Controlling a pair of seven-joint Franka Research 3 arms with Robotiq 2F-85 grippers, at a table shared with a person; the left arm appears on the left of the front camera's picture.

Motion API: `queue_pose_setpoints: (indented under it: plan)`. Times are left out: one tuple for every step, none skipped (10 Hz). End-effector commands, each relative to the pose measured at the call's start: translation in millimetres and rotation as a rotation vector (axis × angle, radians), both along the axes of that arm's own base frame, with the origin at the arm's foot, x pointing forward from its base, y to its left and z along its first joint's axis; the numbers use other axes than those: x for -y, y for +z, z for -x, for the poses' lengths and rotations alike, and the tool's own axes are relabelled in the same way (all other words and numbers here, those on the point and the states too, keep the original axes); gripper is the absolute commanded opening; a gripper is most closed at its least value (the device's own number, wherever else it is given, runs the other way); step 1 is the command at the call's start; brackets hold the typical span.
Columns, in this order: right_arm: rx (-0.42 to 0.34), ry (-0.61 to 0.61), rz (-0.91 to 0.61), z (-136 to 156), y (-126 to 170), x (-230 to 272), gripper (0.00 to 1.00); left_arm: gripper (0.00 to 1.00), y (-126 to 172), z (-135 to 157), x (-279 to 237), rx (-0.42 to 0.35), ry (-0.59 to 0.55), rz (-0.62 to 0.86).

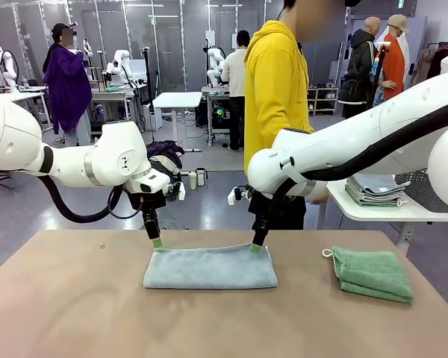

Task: Fold the towels and place them in the basket.
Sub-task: When a person lays out a Towel with hook on the table, fold it in half twice.

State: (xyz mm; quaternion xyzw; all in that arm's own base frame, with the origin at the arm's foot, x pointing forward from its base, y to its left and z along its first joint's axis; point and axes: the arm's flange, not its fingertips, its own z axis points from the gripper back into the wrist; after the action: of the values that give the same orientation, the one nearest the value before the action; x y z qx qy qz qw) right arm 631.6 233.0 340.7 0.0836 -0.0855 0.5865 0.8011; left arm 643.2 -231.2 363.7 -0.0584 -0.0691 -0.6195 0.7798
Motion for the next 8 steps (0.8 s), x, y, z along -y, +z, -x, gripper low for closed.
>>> queue_pose_setpoints:
  plan:
    - [0.020, 0.002, 0.006, 3.1, 2.3, 0.5, 0.98, 0.94, 3.4, 1.5, -5.1, -0.014, -0.024, 0.005]
    - [0.022, 0.000, 0.006, 4.1, 4.6, 1.0, 1.00, 1.00, 8.8, 5.4, -5.1, -0.012, -0.028, 0.031]
    - [0.027, 0.002, 0.005, 4.8, 7.7, 1.2, 1.00, 1.00, 10.8, 7.0, -6.2, -0.017, -0.034, 0.044]
    - [0.029, 0.003, 0.003, 5.4, 9.4, 0.9, 1.00, 1.00, 10.9, 7.6, -6.0, -0.017, -0.026, 0.041]
    - [0.029, 0.001, -0.001, 6.7, 10.2, -0.1, 1.00, 1.00, 10.5, 9.2, -4.9, -0.019, -0.017, 0.044]
    - [0.022, -0.033, 0.025, 10.2, 11.9, -1.9, 1.00, 1.00, 6.7, 0.8, 1.1, 0.005, -0.001, 0.015]
    - [0.015, 0.004, -0.002, 0.7, 7.9, -2.1, 1.00, 1.00, 6.7, 0.8, 1.1, 0.005, -0.001, 0.015]
    - [0.015, 0.004, -0.002, 0.7, 7.9, -2.1, 1.00, 1.00, 6.7, 0.8, 1.1, 0.005, -0.001, 0.015]
